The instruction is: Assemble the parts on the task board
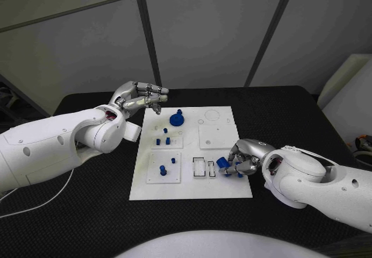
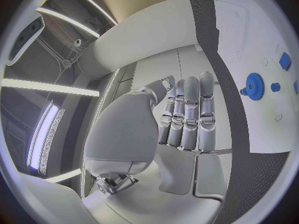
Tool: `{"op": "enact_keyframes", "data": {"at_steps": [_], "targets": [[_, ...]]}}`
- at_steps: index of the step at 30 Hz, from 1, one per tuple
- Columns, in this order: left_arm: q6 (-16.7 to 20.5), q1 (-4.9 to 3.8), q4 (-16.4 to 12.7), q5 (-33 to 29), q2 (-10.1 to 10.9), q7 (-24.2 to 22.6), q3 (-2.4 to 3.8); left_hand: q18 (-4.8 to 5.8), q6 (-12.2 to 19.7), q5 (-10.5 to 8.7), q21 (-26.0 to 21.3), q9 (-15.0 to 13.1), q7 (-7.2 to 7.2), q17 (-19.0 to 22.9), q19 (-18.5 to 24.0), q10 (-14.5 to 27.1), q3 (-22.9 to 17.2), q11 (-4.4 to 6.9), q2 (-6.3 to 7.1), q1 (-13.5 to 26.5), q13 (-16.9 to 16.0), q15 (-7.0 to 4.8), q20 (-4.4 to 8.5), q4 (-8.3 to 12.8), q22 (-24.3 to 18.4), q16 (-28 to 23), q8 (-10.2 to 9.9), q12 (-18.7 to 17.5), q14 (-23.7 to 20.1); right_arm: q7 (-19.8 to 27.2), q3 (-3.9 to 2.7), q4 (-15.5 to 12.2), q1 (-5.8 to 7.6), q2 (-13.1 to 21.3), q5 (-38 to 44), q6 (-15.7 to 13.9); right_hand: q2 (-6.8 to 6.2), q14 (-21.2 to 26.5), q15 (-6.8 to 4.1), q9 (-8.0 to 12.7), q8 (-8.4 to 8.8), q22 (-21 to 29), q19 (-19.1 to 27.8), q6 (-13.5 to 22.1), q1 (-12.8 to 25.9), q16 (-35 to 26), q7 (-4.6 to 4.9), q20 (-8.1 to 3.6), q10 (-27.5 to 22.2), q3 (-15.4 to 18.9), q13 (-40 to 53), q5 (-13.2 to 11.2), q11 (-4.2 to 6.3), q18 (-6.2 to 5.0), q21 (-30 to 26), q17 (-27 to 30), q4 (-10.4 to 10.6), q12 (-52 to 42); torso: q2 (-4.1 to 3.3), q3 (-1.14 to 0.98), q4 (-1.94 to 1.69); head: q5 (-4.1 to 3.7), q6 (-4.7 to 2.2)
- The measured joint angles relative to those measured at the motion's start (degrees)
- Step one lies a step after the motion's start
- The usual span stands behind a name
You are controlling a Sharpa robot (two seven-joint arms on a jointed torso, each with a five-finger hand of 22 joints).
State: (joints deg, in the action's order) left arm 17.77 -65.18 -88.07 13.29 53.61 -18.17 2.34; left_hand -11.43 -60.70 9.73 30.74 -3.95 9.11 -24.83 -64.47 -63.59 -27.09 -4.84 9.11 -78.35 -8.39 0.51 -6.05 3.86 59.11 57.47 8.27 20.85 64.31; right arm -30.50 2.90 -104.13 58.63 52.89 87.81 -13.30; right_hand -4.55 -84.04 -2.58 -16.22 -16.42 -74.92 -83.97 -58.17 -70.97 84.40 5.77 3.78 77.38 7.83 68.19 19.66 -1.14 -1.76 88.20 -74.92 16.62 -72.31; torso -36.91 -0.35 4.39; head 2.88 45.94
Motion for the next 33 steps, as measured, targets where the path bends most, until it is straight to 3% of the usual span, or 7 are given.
{"op": "enact_keyframes", "data": {"at_steps": [4,6,8,15,20,24,33], "targets": [[-0.02,0.0,-0.03,0.0,0.09,0.0,0.0,0.0,0.0,0.0,0.0,0.0,0.0,0.0,0.0,0.0,0.0,0.0,0.0,0.0,0.0,0.0,0.0,0.0,0.0,0.0,0.0,0.0,0.0,-0.1,0.03,-0.04,-0.11,-0.08,0.06,-0.8,1.14,0.0,0.0,-0.35,-0.43,0.0,0.0,0.0,-1.14,0.13,0.03,0.0,0.63,0.05,0.99,1.83,0.21,0.09,0.22,0.0,0.05,-0.49,0.0,-0.03,0.04,0.06,0.0],[-0.03,0.0,-0.05,0.0,0.11,0.0,0.0,0.0,0.0,0.0,0.0,0.0,0.0,0.0,0.0,-0.01,0.0,0.0,0.0,0.0,0.0,0.0,0.0,0.0,0.0,0.0,0.0,0.0,0.0,-0.17,0.07,-0.23,-0.19,-0.03,0.06,-1.37,1.69,0.0,0.0,-0.56,-0.53,0.0,0.0,-0.25,-1.69,0.24,-0.21,0.0,0.75,0.07,1.45,2.98,0.13,0.92,0.45,0.0,0.07,-0.72,0.0,-0.04,0.06,0.1,-0.02],[-0.05,0.0,-0.07,0.0,0.12,0.0,0.0,0.0,0.0,0.0,0.0,0.0,0.0,0.0,0.0,-0.01,0.0,0.0,0.0,0.0,0.0,0.0,0.0,0.0,0.0,0.0,0.0,0.0,0.0,-0.27,0.14,-0.57,-0.29,0.23,-0.03,-2.1,2.17,0.0,0.0,-0.68,-0.68,0.0,0.0,-0.42,-2.36,0.24,-0.38,0.0,0.97,0.23,1.84,4.25,0.34,0.92,0.45,0.0,-0.09,-0.9,0.01,-0.07,0.09,0.16,-0.03],[-0.08,0.0,-0.08,-0.01,0.15,0.0,0.0,0.0,0.0,0.0,0.0,0.0,0.0,0.0,0.0,-0.01,0.0,0.0,-0.24,0.24,-0.07,0.0,0.0,0.0,0.0,0.0,0.0,0.21,0.0,-0.46,0.26,-2.9,-0.49,1.57,-1.38,-5.78,2.45,0.13,-0.28,-1.28,-1.24,0.0,0.0,-0.84,-3.25,0.61,-0.81,0.0,1.45,0.31,2.87,8.56,0.83,0.92,0.72,0.0,-0.02,-1.06,0.07,-0.07,0.09,0.13,-0.19],[-0.09,0.0,-0.11,-0.02,0.15,0.0,0.0,0.0,0.0,0.0,0.0,0.0,0.0,0.0,0.0,-0.01,0.0,0.0,-0.24,0.24,-0.07,0.0,0.0,0.0,0.0,0.0,0.0,0.21,0.0,-0.31,0.12,-4.75,-0.3,2.52,-2.72,-8.79,2.57,-0.01,-0.42,-1.66,-1.27,0.0,0.0,-0.93,-3.13,0.61,-0.89,0.0,1.87,0.87,3.27,8.97,0.83,0.91,0.93,0.01,0.06,-1.28,0.08,-0.07,-0.02,0.23,-0.37],[-0.1,0.0,-0.17,-0.02,0.17,0.0,0.0,0.0,0.0,0.0,0.0,0.0,0.0,0.0,0.0,-0.01,0.0,0.01,-0.24,0.24,-0.06,0.0,0.0,0.0,0.0,0.0,0.0,0.21,0.0,-0.09,-0.47,-5.46,0.01,2.41,-3.64,-10.37,3.25,-0.01,-0.42,-1.98,-1.27,0.0,0.0,-0.93,-2.46,0.61,-0.89,0.0,1.87,1.22,3.44,8.97,0.83,0.91,0.93,0.01,0.11,-1.33,0.05,-0.02,-0.12,0.4,-0.52],[-0.1,0.0,-0.31,-0.03,0.25,0.0,0.0,0.0,0.0,0.0,0.0,0.0,0.0,0.0,0.0,-0.02,0.0,0.0,-0.24,0.24,-0.06,0.0,0.0,0.0,0.01,0.0,0.0,0.21,0.0,0.78,-0.84,-4.57,0.11,-0.54,-5.42,-10.43,3.71,0.0,-0.41,-2.45,-1.6,0.0,0.01,-1.32,-1.01,0.61,-0.95,-0.42,2.08,2.11,3.51,8.78,1.04,0.91,0.93,0.01,0.06,-1.33,-0.02,-0.04,-0.08,0.98,-0.29]]}}
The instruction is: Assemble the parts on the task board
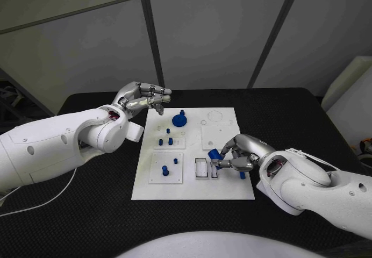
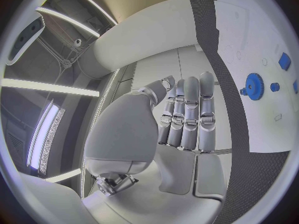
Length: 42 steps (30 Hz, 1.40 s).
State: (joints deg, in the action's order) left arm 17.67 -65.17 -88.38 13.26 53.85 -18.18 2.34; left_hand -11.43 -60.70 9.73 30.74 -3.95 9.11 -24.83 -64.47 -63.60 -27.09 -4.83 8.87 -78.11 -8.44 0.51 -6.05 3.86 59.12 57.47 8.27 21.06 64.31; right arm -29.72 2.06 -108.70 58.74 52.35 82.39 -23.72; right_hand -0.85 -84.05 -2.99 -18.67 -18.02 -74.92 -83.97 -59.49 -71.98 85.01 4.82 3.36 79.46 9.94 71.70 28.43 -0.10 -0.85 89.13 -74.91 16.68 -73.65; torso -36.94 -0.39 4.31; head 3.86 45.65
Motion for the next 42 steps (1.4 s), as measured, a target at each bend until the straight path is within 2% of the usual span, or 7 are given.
{"op": "enact_keyframes", "data": {"at_steps": [9,18,24,27,32,35,42], "targets": [[-0.01,0.0,-0.08,-0.01,-0.09,0.0,0.0,-0.01,0.0,0.0,0.0,0.0,0.0,0.0,0.0,0.0,0.0,0.0,0.0,0.0,0.01,0.0,0.0,0.0,0.0,0.0,0.22,0.0,0.0,0.4,-0.11,2.99,0.03,-4.36,-1.77,3.24,1.61,0.05,-0.47,-1.74,-1.11,0.0,-0.2,-1.72,4.6,0.0,-1.33,-0.2,0.3,2.3,-0.03,-3.22,0.3,-0.01,0.0,0.0,0.09,0.95,-0.03,-0.01,0.06,0.23,0.13],[-0.03,0.0,-0.16,-0.01,-0.06,0.0,0.0,0.0,0.0,0.0,0.0,0.0,0.0,0.0,0.0,0.0,0.0,0.0,0.0,0.0,0.01,0.0,0.0,0.0,0.0,0.0,0.22,0.0,0.0,0.34,-0.11,5.0,0.03,-6.46,-2.63,6.36,2.54,0.01,-0.81,-3.63,-2.41,0.0,-0.21,-2.04,6.56,0.0,-1.64,-0.61,0.5,3.68,0.06,-6.64,0.51,-0.01,0.0,0.0,0.12,1.33,-0.05,-0.03,0.14,0.54,0.18],[-0.03,0.0,-0.19,-0.02,-0.07,0.0,0.0,0.0,0.21,0.0,0.0,0.0,-0.21,0.0,0.0,0.22,0.0,-0.22,0.0,0.0,-0.06,0.0,0.0,0.0,0.0,0.0,0.22,0.0,0.0,0.23,-0.1,6.04,0.02,-7.41,-2.88,7.55,3.19,0.12,-0.93,-4.27,-2.77,0.0,0.01,-2.13,7.21,0.0,-1.74,-0.83,0.7,4.11,0.19,-7.77,0.72,-0.01,0.0,0.0,0.13,1.62,-0.05,-0.07,0.14,0.76,0.38],[-0.03,0.0,-0.19,-0.02,-0.08,0.0,0.0,0.0,0.42,0.0,0.0,0.0,0.01,0.0,0.0,0.22,0.0,-0.22,0.0,0.0,-0.06,0.0,0.0,0.0,0.0,0.0,0.22,0.21,0.0,0.18,-0.1,6.53,0.02,-7.86,-2.9,7.76,3.22,0.21,-1.02,-5.04,-3.06,0.0,0.01,-2.13,7.86,0.0,-1.74,-0.83,0.7,4.88,0.27,-10.22,0.72,-0.01,0.0,0.0,0.14,1.9,-0.05,-0.07,0.15,0.82,0.42],[-0.05,0.0,-0.19,-0.02,-0.08,0.0,0.0,0.0,0.42,0.0,0.0,0.0,0.0,0.0,0.0,0.22,0.0,-0.22,0.01,0.0,-0.05,0.0,0.0,0.0,0.0,0.0,0.22,0.21,0.0,0.05,-0.09,7.22,0.01,-8.49,-2.9,7.83,3.27,0.21,-1.02,-6.24,-3.43,0.0,0.02,-1.61,9.61,0.0,-1.66,-0.83,0.7,6.04,0.27,-17.14,0.72,-0.01,0.0,0.0,0.04,2.57,-0.04,-0.08,0.16,0.9,0.45],[-0.06,-0.01,-0.19,-0.02,-0.08,0.0,0.0,0.0,0.41,0.0,0.0,0.0,0.0,0.0,0.0,0.22,0.0,-0.22,0.0,0.0,-0.05,0.0,0.0,0.0,0.0,0.0,0.22,0.21,0.0,0.0,-0.09,7.38,0.01,-8.67,-2.89,7.82,3.35,0.21,-1.01,-6.73,-3.43,0.01,0.02,-1.56,10.28,0.0,-1.66,-0.83,0.7,6.29,0.27,-19.85,0.72,-0.01,0.0,0.01,-0.03,2.67,-0.04,-0.08,0.15,0.93,0.45],[-0.06,-0.01,-0.2,-0.02,-0.07,0.0,0.0,0.0,0.42,0.0,0.0,0.0,0.0,0.0,0.0,0.43,0.16,-0.02,0.01,-0.01,-0.05,0.0,0.0,-0.16,0.0,0.0,0.22,0.21,0.0,0.15,-0.08,6.99,0.01,-8.44,-2.61,7.59,3.27,0.21,-1.01,-7.16,-3.72,0.0,0.02,-1.56,10.32,0.0,-1.65,-0.82,0.7,6.29,0.62,-19.25,0.71,-0.01,0.0,-0.04,-0.02,2.67,-0.02,-0.1,0.18,1.01,0.46]]}}
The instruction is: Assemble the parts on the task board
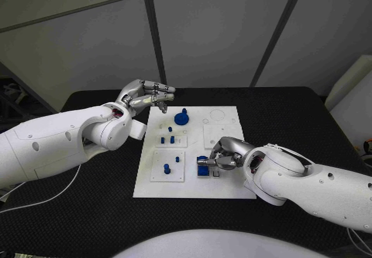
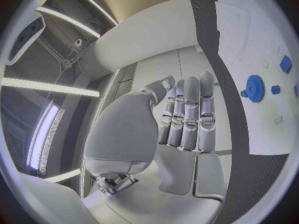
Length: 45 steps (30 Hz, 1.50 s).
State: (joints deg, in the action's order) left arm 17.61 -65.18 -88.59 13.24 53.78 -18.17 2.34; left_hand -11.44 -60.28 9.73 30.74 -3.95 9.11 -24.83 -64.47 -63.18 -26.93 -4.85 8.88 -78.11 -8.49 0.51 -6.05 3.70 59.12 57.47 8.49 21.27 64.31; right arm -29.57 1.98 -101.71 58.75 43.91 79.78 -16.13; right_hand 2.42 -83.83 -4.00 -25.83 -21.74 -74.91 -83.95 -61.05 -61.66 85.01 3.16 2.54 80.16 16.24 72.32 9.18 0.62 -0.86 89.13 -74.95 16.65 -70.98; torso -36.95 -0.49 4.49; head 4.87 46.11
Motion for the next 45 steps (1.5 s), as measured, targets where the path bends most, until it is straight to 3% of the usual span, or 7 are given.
{"op": "enact_keyframes", "data": {"at_steps": [4,6,12,20,36,41,45], "targets": [[0.0,0.0,-0.01,0.0,0.0,0.0,0.0,0.0,0.0,0.0,0.0,0.0,0.0,0.0,0.0,0.0,0.0,0.0,0.0,0.0,0.0,0.0,0.0,0.0,0.0,0.0,0.0,0.0,0.0,0.71,0.01,-0.94,-0.01,0.86,0.35,-0.49,0.51,0.0,0.0,-0.69,-0.38,0.0,0.0,0.21,-3.31,0.0,-0.2,0.0,0.0,-0.59,0.46,1.38,0.0,0.0,0.0,0.0,-0.6,0.0,0.01,-0.03,0.03,0.0,0.04],[-0.01,0.0,-0.01,0.0,0.01,0.0,0.0,0.0,0.0,0.0,0.0,0.0,0.0,0.0,0.0,0.0,0.0,0.0,0.0,0.0,0.0,0.0,0.0,0.0,0.0,0.0,0.0,0.0,0.0,1.3,0.01,-1.48,-0.01,1.5,0.53,-0.72,0.26,-0.22,-0.21,-0.96,-0.38,0.0,0.0,0.33,-6.84,0.0,-0.09,0.0,0.12,-1.29,0.54,2.15,0.12,0.0,0.0,0.01,-2.25,0.0,0.03,-0.04,0.04,0.01,0.05],[-0.02,0.0,0.0,0.0,0.06,0.0,0.0,0.0,0.0,0.0,0.0,0.0,0.0,0.0,0.0,0.0,0.0,0.0,0.0,0.0,0.01,0.0,0.0,0.0,0.0,0.0,0.0,0.0,0.0,3.49,0.03,-2.97,-0.01,3.53,0.95,-1.03,-0.6,-0.22,-0.2,-1.53,-0.38,0.0,0.0,0.6,-12.89,0.0,-0.18,0.0,0.19,-2.51,0.91,1.23,0.19,0.0,0.0,0.01,-5.68,0.11,0.07,-0.04,0.05,0.04,0.02],[-0.03,0.0,0.06,-0.01,-0.1,0.0,0.0,0.0,0.0,0.0,0.0,0.0,0.0,0.0,0.0,0.0,0.0,0.0,0.0,0.0,0.01,0.0,0.0,0.0,0.0,0.0,0.0,0.0,0.0,5.35,0.05,-3.53,-0.01,3.87,1.28,-0.97,-0.37,-0.22,-0.19,-1.67,-0.38,0.0,0.0,0.6,-13.85,0.0,-0.18,0.0,0.12,-2.68,1.1,0.9,0.12,0.0,0.0,0.01,-5.84,0.29,0.08,-0.04,0.12,-0.16,-0.21],[-0.04,0.01,-0.02,-0.01,0.01,0.0,0.0,0.0,0.0,0.0,0.0,0.0,0.0,0.0,0.0,0.0,0.0,0.0,0.0,0.0,-0.04,0.0,0.0,0.0,0.0,0.0,0.0,0.0,0.0,4.49,0.11,0.18,-0.06,0.47,2.58,0.08,0.28,-0.2,-0.19,-2.12,-0.67,0.0,-0.05,0.59,-16.3,0.0,-0.18,-0.05,0.24,-3.47,1.46,1.3,0.24,0.0,0.0,0.02,-7.11,0.1,-0.03,0.03,-0.06,-0.01,-0.02],[-0.04,0.01,-0.07,-0.01,0.07,0.0,0.0,0.0,0.0,0.0,0.0,0.0,0.0,0.0,0.0,0.0,0.0,0.0,0.0,0.0,-0.03,0.0,0.0,0.0,0.0,0.0,0.0,0.0,0.0,4.13,0.07,0.41,-0.06,-0.35,3.84,0.73,-0.07,-0.11,-0.53,-2.47,-0.73,0.0,-0.01,0.28,-18.53,0.0,-0.29,-0.42,0.24,-4.62,1.85,-2.69,0.25,-0.01,0.0,0.02,-8.72,0.1,-0.02,0.02,-0.06,0.05,0.1],[-0.04,0.01,-0.1,-0.01,0.11,0.0,0.0,0.0,0.0,0.0,0.0,0.0,0.0,0.0,0.0,0.0,0.0,0.0,0.0,0.0,-0.03,0.0,0.0,0.0,0.0,0.0,0.0,0.0,0.0,3.73,0.09,0.65,-0.05,-0.62,5.13,0.66,0.24,-0.21,-0.62,-2.22,-0.83,0.0,-0.01,0.09,-20.32,0.0,-0.53,-0.42,0.25,-5.7,1.89,-3.02,0.25,-0.01,0.0,0.03,-9.81,0.01,0.01,0.02,-0.03,0.13,0.14]]}}
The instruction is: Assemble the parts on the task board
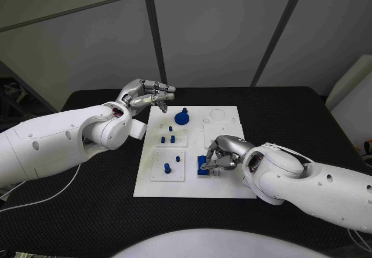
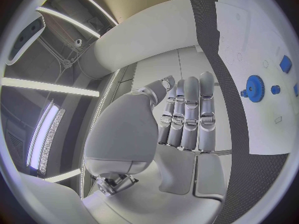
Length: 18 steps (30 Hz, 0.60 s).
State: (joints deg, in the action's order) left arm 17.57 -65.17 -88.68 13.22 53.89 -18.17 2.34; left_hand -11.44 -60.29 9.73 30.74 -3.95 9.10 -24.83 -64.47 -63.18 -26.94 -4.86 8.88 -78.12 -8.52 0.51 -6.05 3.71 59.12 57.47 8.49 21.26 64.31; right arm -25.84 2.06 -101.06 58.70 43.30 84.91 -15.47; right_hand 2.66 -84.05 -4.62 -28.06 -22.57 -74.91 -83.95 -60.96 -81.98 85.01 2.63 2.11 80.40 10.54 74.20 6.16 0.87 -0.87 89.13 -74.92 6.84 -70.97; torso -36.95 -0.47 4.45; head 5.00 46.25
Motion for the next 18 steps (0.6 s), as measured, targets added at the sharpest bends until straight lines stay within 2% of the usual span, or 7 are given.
{"op": "enact_keyframes", "data": {"at_steps": [12,14,18], "targets": [[0.0,0.0,-0.03,0.0,-0.01,0.0,0.0,0.01,0.0,0.0,0.0,0.0,0.0,0.0,0.21,0.0,0.0,0.0,0.0,0.0,-0.05,0.0,-0.21,0.0,0.0,0.0,0.0,0.25,0.0,-0.86,0.06,0.58,-0.11,-0.16,3.51,-1.87,-0.08,0.12,-0.1,-0.13,0.0,0.0,-0.2,-0.2,-0.08,0.0,-0.2,-0.2,-0.04,-0.79,0.75,-0.12,-0.05,0.0,0.0,0.0,-0.78,-0.94,0.07,-0.04,0.03,-0.01,-0.12],[0.0,0.0,-0.02,-0.01,-0.01,0.0,0.0,0.0,0.0,0.0,0.0,0.0,0.0,0.0,0.21,0.0,0.0,0.0,0.0,0.0,-0.05,0.0,-0.21,0.0,0.0,0.0,0.0,0.25,0.0,-0.82,0.12,0.39,-0.16,0.12,3.74,-2.36,-0.08,0.14,-0.12,-0.13,0.05,0.0,-0.2,-0.2,-0.08,0.0,-0.2,-0.2,-0.05,-0.72,0.72,-0.07,-0.04,0.0,0.0,0.0,-0.3,-0.94,0.07,-0.05,0.03,0.0,-0.18],[-0.01,0.0,-0.02,-0.01,0.01,0.0,0.0,0.01,0.0,0.0,0.0,0.0,0.0,0.0,0.21,0.0,0.0,0.0,0.0,0.0,-0.05,0.0,-0.21,0.0,0.0,0.0,0.0,0.25,0.0,0.16,0.19,-0.43,-0.25,1.39,3.44,-4.38,0.27,0.15,-0.11,0.0,0.84,0.0,-0.2,0.13,-0.34,-0.27,-0.06,-0.2,-0.04,-0.63,0.52,1.71,-0.04,0.0,0.0,0.01,0.65,-0.55,0.05,-0.08,0.08,0.05,-0.23]]}}
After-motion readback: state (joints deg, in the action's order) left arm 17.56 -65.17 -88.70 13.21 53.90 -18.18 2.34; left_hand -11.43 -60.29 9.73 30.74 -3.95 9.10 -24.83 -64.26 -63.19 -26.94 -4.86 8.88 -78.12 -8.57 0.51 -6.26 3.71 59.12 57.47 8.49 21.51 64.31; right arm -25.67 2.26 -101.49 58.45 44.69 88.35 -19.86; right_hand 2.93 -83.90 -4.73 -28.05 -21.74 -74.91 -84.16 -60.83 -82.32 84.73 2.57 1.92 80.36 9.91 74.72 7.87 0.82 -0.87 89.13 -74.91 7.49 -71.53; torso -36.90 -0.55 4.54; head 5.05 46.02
